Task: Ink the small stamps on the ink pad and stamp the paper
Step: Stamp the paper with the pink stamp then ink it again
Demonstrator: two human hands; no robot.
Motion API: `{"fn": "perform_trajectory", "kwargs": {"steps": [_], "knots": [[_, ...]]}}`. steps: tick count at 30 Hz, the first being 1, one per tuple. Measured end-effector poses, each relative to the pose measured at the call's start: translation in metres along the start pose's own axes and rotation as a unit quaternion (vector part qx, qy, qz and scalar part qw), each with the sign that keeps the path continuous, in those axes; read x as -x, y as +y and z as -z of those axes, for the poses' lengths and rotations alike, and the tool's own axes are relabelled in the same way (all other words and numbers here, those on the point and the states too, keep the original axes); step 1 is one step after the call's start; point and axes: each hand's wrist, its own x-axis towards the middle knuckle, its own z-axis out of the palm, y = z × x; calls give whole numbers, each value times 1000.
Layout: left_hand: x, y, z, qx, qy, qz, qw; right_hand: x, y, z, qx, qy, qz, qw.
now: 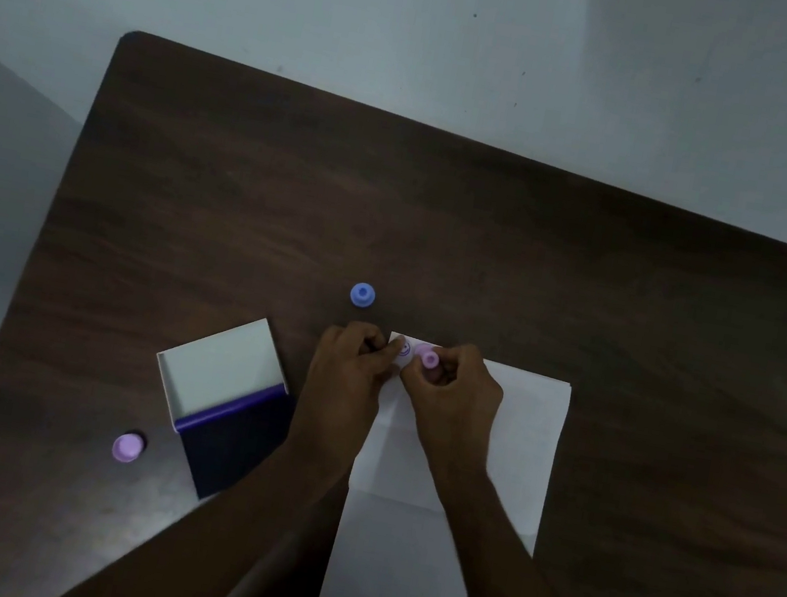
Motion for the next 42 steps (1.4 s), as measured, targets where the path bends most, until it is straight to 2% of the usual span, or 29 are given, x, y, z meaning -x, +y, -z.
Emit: {"fn": "perform_trajectory", "kwargs": {"steps": [6,12,17,19,21,26,29,38,42], "knots": [[-4,6,0,-46,-1,21,999,0,0,0,8,-3,-6,1000],[-1,3,-1,-48,11,-8,999,-1,-5,2,15,3,-12,1000],[-1,1,1,-134,16,-65,989,-7,-14,0,47,-32,-47,997],[1,-1,2,-223,-21,-120,967,-12,-19,-1,82,-57,-68,993],[-1,-4,2,-284,-58,-133,948,-15,-22,-1,102,-70,-77,989],[4,-3,2,-242,-9,-150,958,-16,-27,0,113,-76,-86,987],[8,-4,3,-264,-8,-188,946,-16,-30,0,114,-75,-95,986],[10,-1,4,-270,6,-199,942,-15,-32,-4,107,-63,-108,986],[11,-7,1,-280,-11,-198,939,-15,-33,-5,109,-67,-121,985]]}}
